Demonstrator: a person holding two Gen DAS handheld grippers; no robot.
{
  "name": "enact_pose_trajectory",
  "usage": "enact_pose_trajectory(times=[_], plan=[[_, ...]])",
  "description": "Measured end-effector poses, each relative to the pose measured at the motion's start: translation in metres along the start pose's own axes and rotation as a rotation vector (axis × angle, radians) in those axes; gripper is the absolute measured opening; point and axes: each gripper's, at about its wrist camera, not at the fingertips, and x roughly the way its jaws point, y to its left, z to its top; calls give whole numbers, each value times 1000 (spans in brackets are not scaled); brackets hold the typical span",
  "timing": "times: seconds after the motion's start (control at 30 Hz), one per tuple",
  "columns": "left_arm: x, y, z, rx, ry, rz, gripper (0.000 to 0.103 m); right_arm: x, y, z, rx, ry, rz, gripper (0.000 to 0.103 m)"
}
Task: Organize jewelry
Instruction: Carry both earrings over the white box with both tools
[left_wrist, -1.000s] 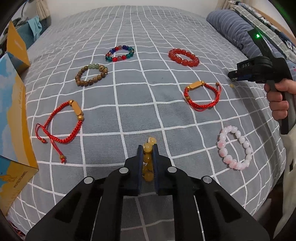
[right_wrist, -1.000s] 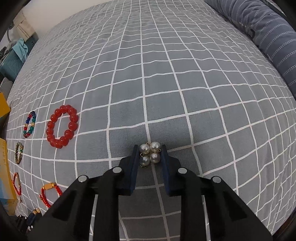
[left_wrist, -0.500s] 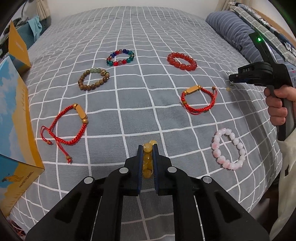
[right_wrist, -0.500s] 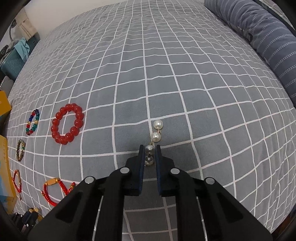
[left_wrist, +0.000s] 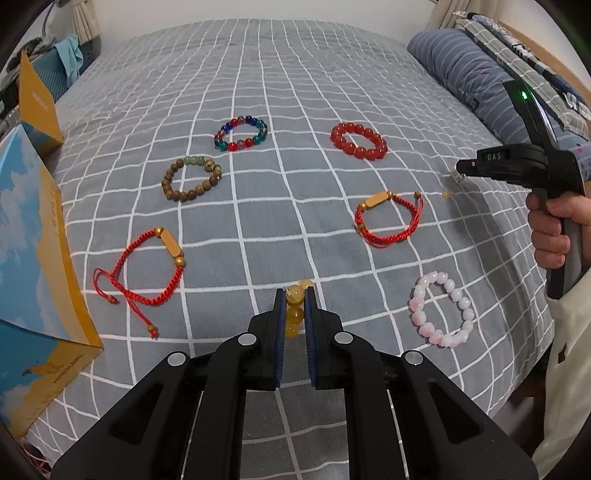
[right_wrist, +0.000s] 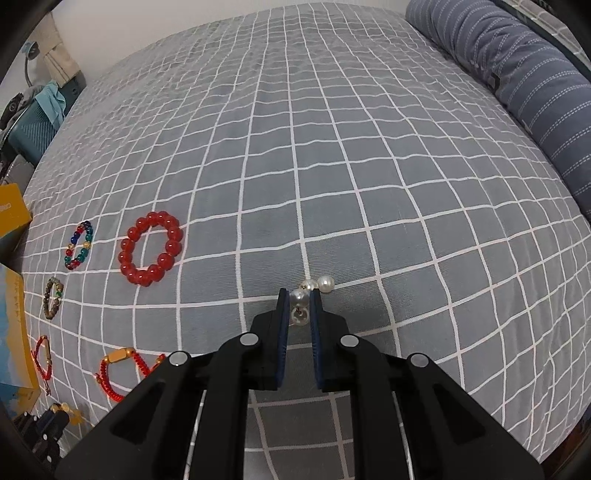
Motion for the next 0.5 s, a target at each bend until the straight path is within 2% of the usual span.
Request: enact_pose_trajectory(times=[0.5], plan=[[-21, 12, 34, -14, -43, -1, 9, -26, 17, -6, -49, -64, -21, 10]])
